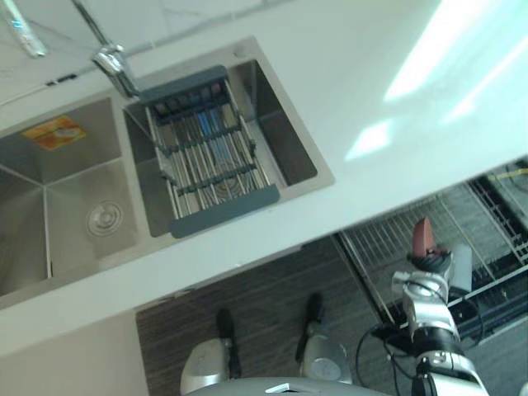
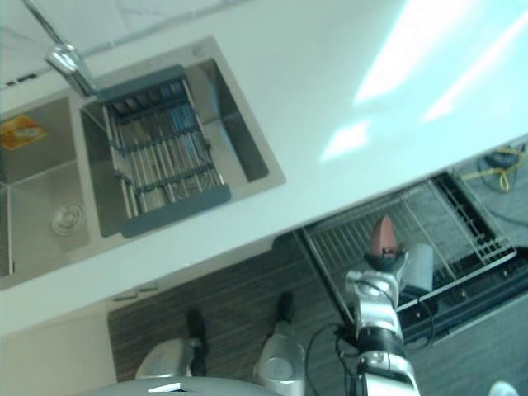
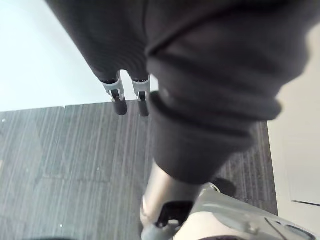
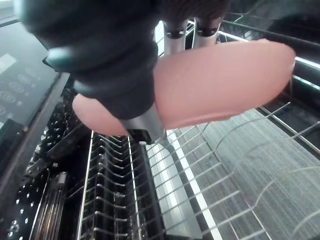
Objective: Walk over to the sink, pick up the cup, carry it to the dishwasher, place the cup inside the dishwasher, then close the dishwasher door
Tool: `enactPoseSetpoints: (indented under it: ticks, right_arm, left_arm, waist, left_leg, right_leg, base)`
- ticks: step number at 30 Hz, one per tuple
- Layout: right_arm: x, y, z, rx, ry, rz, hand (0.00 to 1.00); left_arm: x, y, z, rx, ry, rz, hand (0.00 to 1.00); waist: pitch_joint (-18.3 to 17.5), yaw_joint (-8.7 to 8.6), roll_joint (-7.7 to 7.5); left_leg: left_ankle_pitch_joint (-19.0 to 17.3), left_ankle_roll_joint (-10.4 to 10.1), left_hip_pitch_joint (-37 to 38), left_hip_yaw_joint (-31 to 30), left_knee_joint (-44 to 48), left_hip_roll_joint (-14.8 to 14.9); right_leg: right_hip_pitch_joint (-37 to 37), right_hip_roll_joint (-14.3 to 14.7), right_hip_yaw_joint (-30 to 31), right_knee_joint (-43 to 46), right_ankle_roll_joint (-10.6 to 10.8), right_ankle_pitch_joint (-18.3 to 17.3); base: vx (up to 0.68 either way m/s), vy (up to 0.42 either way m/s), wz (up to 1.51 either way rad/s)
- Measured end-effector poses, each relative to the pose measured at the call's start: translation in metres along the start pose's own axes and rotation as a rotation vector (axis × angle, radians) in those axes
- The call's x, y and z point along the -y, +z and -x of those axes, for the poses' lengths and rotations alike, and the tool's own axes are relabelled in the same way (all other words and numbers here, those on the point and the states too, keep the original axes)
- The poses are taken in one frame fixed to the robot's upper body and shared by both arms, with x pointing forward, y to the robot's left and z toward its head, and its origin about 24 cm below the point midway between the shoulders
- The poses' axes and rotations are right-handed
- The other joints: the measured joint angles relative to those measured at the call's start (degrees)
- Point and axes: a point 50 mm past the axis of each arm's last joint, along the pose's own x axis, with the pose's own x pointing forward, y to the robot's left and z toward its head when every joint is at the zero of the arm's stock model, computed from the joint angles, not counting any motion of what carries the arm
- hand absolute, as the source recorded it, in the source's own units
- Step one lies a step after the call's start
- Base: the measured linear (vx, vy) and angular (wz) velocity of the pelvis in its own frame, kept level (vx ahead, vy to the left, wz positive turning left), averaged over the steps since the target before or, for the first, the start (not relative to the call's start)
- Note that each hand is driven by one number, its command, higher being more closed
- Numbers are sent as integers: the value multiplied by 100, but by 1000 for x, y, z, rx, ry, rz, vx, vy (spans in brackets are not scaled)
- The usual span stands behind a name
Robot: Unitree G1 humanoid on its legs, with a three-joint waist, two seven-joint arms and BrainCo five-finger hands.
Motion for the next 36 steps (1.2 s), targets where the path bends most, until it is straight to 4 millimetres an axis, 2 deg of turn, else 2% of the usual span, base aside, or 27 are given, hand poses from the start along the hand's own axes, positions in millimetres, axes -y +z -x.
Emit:
enactPoseSetpoints:
  ticks: [3,5,6,8,10,14,16,21,22,27,31,36]
  right_arm:
    - [-1,42,-12,99,22,-34,100]
    - [1,87,-21,215,42,-17,100]
    - [3,96,-23,239,38,-11,100]
    - [7,127,-27,314,31,12,100]
    - [5,144,-26,358,34,12,100]
    - [7,163,-24,413,28,4,100]
    - [6,170,-22,457,35,34,100]
    - [12,182,-26,496,15,79,100]
    - [15,186,-26,510,4,90,0]
    - [32,189,-35,492,-51,117,0]
    - [33,189,-36,478,-42,106,0]
    - [21,181,-33,448,164,37,0]
  left_arm:
    - [1,22,3,52,-3,-17,0]
    - [5,33,4,77,-12,-53,0]
    - [6,35,5,78,-14,-66,0]
    - [12,34,3,57,-19,-103,0]
    - [13,30,1,38,-22,-118,0]
    - [18,28,1,33,-28,-144,0]
    - [24,34,1,43,-38,-160,0]
    - [38,51,5,79,-63,-187,0]
    - [42,53,5,80,-65,-202,0]
    - [51,60,7,92,-82,-225,0]
    - [52,57,6,72,-88,-210,0]
    - [57,55,5,98,-73,-278,0]
  waist:
    - [326,-58,91]
    - [520,-78,213]
    - [545,-72,262]
    - [634,-70,419]
    - [667,-72,486]
    - [703,-87,558]
    - [729,-112,620]
    - [757,-132,747]
    - [754,-122,752]
    - [743,-47,769]
    - [703,10,826]
    - [604,29,965]
  left_leg:
    - [-73,34,-181,126,180,-39]
    - [-183,70,-345,138,350,-108]
    - [-225,76,-410,136,427,-117]
    - [-401,102,-601,159,679,-143]
    - [-515,108,-703,249,821,-160]
    - [-750,146,-950,447,1156,-181]
    - [-904,167,-1098,440,1405,-181]
    - [-1003,215,-1402,416,1652,-222]
    - [-988,232,-1477,389,1659,-245]
    - [-954,255,-1730,236,1743,-273]
    - [-928,264,-1780,102,1727,-335]
    - [-790,308,-1752,-48,1540,-481]
  right_leg:
    - [-286,-15,288,0,-9,133]
    - [-532,-35,564,-13,-1,256]
    - [-598,-39,627,-10,-3,281]
    - [-834,-35,882,-20,27,369]
    - [-993,-17,1105,-48,42,446]
    - [-1285,-3,1454,-107,80,580]
    - [-1382,-1,1560,-131,93,638]
    - [-1595,-72,1614,-131,116,706]
    - [-1653,-95,1605,-134,114,724]
    - [-1790,-151,1482,-134,107,769]
    - [-1800,-194,1432,-136,109,772]
    - [-1770,-329,1322,-135,118,776]
  base:
    - [-69,-3,-45]
    - [-57,6,-49]
    - [-42,15,-42]
    - [-31,12,-46]
    - [-15,9,-48]
    - [-12,8,-44]
    - [-26,6,-24]
    - [-59,1,0]
    - [-71,-11,11]
    - [-34,-8,16]
    - [-12,3,10]
    - [1,10,15]
